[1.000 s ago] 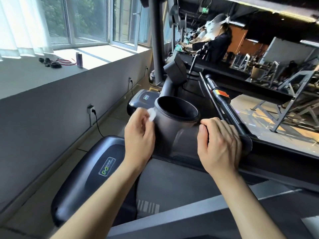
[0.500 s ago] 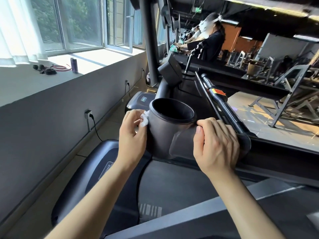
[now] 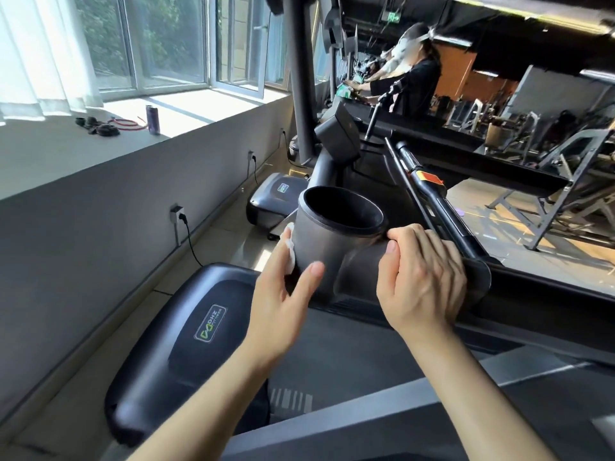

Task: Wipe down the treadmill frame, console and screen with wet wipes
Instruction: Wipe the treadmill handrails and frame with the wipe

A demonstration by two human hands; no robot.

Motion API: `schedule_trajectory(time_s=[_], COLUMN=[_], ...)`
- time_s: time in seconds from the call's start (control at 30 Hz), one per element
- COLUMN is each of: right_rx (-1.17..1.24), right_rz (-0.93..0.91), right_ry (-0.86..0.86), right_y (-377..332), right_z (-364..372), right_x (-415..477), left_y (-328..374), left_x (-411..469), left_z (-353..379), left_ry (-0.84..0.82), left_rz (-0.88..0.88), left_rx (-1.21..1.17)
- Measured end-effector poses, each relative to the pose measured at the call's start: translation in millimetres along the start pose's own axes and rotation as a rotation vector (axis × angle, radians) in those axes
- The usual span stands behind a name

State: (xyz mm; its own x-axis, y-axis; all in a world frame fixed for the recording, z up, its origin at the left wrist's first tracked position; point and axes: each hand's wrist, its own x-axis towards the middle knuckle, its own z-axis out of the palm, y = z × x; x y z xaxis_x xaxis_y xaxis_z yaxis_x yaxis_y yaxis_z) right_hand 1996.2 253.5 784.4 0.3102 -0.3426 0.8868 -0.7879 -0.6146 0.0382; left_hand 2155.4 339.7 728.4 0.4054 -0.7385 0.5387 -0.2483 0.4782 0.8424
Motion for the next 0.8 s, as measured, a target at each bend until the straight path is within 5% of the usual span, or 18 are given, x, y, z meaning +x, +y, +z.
schedule_trajectory(time_s=[0.1,0.27,0.57,0.8], right_rx=[-0.009,-0.01,-0.007,0.042], right_rz=[0.017,0.007,0.008,0.031], right_ry=[-0.004,-0.018,-0.034,-0.092], right_y=[-2.7,-1.0,-2.6,-2.6], right_z=[0.6,-0.2,-1.2,-6.9], right_x=[0.6,-0.7,0.4,0.5], left_y=[-6.0,10.0,-13.7,12.0], left_x=[-36.2,-8.8,-40.1,-10.2], left_z=[6.6,9.9,15.4,26.6], left_ry=[0.04,-0.017,0.033,0.053], left_rz=[-0.046,0.182,0.041,0.184], left_rx=[0.116,0.359,0.307,0.46])
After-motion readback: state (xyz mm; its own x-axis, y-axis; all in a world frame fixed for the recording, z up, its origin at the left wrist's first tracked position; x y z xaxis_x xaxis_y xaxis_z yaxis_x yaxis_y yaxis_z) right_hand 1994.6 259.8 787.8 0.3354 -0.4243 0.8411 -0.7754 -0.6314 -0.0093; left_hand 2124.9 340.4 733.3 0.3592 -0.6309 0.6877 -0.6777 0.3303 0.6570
